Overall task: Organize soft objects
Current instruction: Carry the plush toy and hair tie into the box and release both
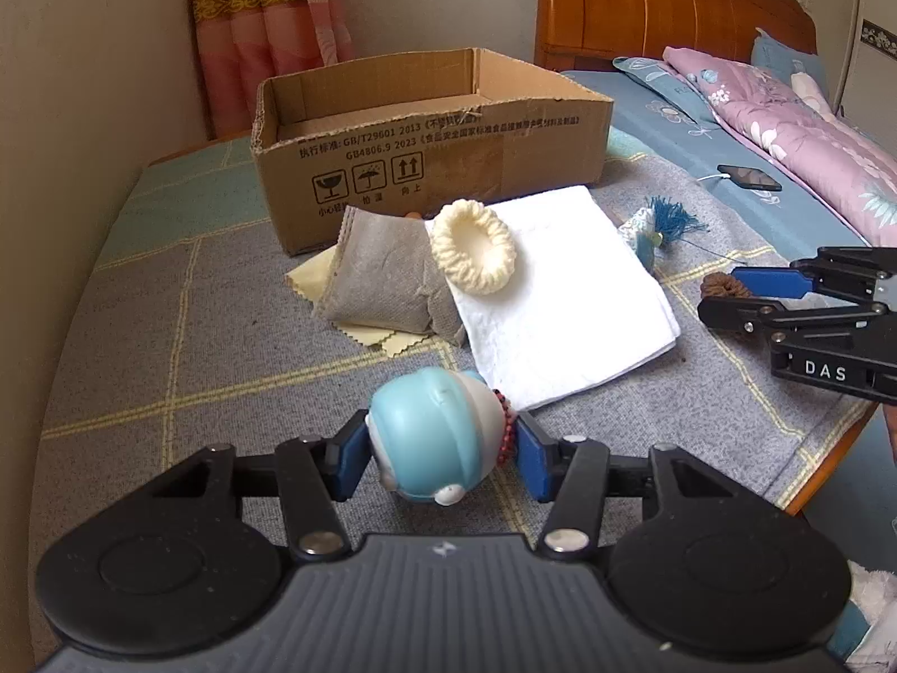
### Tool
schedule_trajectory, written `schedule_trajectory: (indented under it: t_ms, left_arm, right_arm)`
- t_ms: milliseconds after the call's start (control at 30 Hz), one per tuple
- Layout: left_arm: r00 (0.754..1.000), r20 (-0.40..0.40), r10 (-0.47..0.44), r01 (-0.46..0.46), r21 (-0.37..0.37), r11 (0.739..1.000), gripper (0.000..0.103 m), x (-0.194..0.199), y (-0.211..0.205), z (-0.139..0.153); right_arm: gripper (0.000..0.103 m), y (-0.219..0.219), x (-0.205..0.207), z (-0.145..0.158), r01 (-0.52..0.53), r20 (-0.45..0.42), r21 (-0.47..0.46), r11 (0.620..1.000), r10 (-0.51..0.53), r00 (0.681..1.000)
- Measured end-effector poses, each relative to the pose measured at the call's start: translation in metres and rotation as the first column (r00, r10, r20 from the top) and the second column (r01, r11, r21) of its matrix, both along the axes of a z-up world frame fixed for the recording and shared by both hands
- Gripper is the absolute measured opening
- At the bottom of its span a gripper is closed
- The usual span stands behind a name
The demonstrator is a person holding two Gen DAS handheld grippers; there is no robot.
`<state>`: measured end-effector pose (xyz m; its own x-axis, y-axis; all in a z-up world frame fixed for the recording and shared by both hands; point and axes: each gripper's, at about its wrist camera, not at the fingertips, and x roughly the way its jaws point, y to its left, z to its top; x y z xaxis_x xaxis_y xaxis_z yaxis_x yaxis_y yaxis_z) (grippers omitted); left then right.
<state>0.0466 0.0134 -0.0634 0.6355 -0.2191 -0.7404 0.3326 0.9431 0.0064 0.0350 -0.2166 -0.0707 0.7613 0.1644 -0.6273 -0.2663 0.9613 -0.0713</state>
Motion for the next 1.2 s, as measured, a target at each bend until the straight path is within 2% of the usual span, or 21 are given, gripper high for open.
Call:
schedule_trajectory:
  t_ms: [367, 600, 700, 900, 1100, 1200]
  left_arm:
    - [0.998, 0.044, -0.043, 0.044, -0.006, 0.999, 0.052, -0.002, 0.0, 0.032]
    - [0.992, 0.113, -0.062, 0.063, -0.005, 0.998, 0.052, 0.02, 0.002, 0.068]
    - [0.985, 0.159, -0.074, 0.074, 0.007, 0.997, 0.052, 0.041, 0.0, 0.086]
    - [0.97, 0.227, -0.09, 0.071, 0.092, 0.993, 0.052, 0.11, -0.013, 0.11]
    - [0.979, 0.189, -0.078, 0.051, 0.143, 0.988, 0.052, 0.189, -0.026, 0.106]
    - [0.985, 0.162, -0.052, 0.027, 0.149, 0.988, 0.064, 0.219, -0.028, 0.097]
  right_arm:
    - [0.042, 0.0, 0.001, 0.025, -0.043, 0.026, -0.01, 0.999, 0.043, 0.999]
    - [0.042, 0.003, 0.012, 0.05, -0.072, 0.06, -0.03, 0.997, 0.074, 0.995]
    - [0.042, 0.004, 0.022, 0.062, -0.076, 0.081, -0.025, 0.997, 0.078, 0.994]
    - [0.042, 0.009, 0.041, 0.08, -0.085, 0.134, -0.05, 0.995, 0.091, 0.987]
    - [0.042, 0.01, 0.056, 0.09, -0.076, 0.152, -0.059, 0.995, 0.084, 0.985]
    - [0.042, 0.01, 0.061, 0.09, -0.067, 0.149, -0.067, 0.996, 0.076, 0.986]
